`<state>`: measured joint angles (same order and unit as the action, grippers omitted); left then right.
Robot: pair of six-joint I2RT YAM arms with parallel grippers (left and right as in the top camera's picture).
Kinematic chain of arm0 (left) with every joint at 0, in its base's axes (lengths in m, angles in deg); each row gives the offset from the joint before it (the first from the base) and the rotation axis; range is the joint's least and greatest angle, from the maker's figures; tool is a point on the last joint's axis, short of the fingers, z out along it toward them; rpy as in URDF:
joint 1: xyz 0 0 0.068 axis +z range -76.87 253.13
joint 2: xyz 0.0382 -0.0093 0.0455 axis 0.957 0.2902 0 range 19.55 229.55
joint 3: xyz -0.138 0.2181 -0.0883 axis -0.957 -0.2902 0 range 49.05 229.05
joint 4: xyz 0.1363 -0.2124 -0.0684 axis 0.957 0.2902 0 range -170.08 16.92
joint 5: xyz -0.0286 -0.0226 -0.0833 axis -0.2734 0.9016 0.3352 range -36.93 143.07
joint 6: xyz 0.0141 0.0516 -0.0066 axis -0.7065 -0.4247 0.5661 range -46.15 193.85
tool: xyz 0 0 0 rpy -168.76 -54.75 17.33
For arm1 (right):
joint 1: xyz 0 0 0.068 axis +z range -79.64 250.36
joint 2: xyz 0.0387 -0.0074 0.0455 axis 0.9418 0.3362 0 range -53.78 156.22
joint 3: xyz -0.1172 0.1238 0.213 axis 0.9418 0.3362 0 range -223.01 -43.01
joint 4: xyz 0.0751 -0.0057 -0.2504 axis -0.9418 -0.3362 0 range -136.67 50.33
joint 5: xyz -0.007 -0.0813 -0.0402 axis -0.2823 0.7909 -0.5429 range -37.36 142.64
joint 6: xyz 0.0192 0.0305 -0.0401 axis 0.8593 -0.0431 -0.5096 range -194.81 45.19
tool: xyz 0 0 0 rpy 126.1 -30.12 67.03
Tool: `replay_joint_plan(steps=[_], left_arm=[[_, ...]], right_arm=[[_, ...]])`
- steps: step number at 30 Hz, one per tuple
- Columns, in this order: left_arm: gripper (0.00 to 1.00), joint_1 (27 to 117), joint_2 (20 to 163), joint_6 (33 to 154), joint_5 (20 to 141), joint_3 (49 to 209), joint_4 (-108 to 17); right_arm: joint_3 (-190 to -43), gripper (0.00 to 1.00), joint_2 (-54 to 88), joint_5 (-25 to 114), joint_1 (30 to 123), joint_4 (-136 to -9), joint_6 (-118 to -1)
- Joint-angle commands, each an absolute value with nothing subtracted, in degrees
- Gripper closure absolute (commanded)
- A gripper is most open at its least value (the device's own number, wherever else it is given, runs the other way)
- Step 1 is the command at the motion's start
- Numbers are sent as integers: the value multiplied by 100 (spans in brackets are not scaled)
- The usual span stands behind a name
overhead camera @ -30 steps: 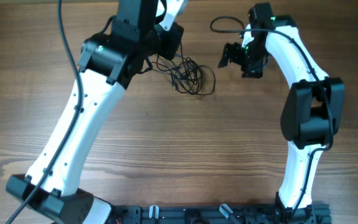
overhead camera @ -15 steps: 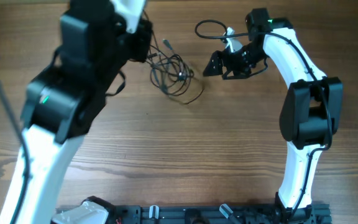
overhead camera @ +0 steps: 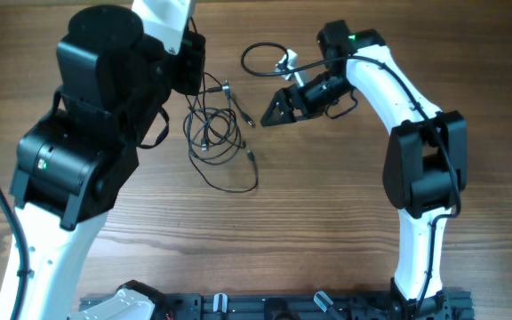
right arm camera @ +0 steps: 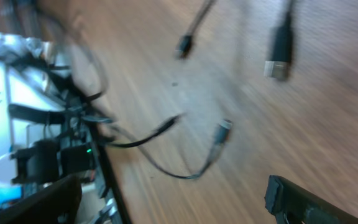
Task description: Untangle cables
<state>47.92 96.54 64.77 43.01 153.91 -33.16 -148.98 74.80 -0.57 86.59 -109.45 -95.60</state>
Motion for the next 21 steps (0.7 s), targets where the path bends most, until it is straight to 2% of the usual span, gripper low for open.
replay_joint_plan(steps=[1,11,15,19,21], left_arm=[[96,4827,9886,6532,4209,15450,-3340],[96,4827,10248,6532,4301,15450,-3579],[96,4829,10179,6506,4266,15450,-3546],[96,4829,10076,6440,4128,15450,-3507],[96,4829,10010,6401,4121,15450,-3511]], right_arm=[[-14870,3,7436,-807,8757,-11091,-10225],[-14870,0,7436,-886,9144,-10803,-10244],[-14868,1,7436,-499,9347,-9992,-9294],[-14868,1,7436,-300,9397,-9496,-8815],[-14868,1,7436,277,9397,-9255,-8271]])
